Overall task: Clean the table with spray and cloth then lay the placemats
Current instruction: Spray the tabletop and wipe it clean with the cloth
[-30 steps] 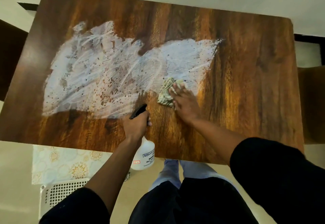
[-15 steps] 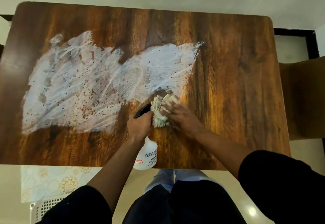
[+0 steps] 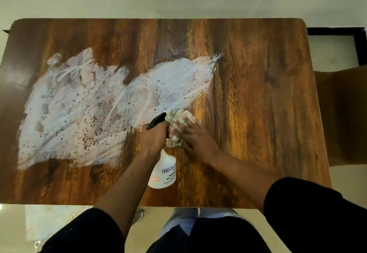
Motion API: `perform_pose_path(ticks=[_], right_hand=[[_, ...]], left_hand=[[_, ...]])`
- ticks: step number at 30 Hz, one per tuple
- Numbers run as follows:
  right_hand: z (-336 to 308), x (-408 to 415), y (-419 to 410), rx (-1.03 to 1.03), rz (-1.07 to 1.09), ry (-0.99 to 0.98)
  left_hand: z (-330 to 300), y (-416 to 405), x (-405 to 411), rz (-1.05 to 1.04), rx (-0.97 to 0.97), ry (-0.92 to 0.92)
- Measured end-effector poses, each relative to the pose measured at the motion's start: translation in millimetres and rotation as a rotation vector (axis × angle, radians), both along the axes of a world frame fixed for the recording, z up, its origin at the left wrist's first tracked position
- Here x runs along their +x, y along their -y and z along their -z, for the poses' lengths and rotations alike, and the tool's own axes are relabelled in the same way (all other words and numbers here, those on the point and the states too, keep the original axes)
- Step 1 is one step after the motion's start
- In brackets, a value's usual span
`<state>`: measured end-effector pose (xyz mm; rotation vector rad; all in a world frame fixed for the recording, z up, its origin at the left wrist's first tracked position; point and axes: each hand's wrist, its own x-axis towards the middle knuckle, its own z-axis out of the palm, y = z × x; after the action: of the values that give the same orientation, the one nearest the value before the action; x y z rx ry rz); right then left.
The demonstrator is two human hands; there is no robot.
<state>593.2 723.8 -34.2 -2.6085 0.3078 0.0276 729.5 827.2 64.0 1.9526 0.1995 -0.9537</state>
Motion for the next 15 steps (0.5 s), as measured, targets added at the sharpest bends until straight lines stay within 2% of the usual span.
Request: perform_pose_path(ticks=[2, 4, 11, 15], right_hand=[[7.7, -1.8, 17.5, -0.017, -0.159, 0.011], [9.6, 2.5, 40.6, -0.005, -0.165, 0.027], [12.4, 33.5, 138.4, 0.0, 0.482, -0.018], [9.4, 55.6, 136.0, -0.013, 0.717, -0.027]], left_hand=[[2.3, 8.7, 5.2, 0.023, 0.01, 0.015], [1.8, 16.8, 10.0, 0.035, -0.005, 0.006], [1.4, 44.8, 19.3, 0.054, -0.057, -0.015], [2.7, 61.4, 21.6, -0.004, 0.001, 0.01]])
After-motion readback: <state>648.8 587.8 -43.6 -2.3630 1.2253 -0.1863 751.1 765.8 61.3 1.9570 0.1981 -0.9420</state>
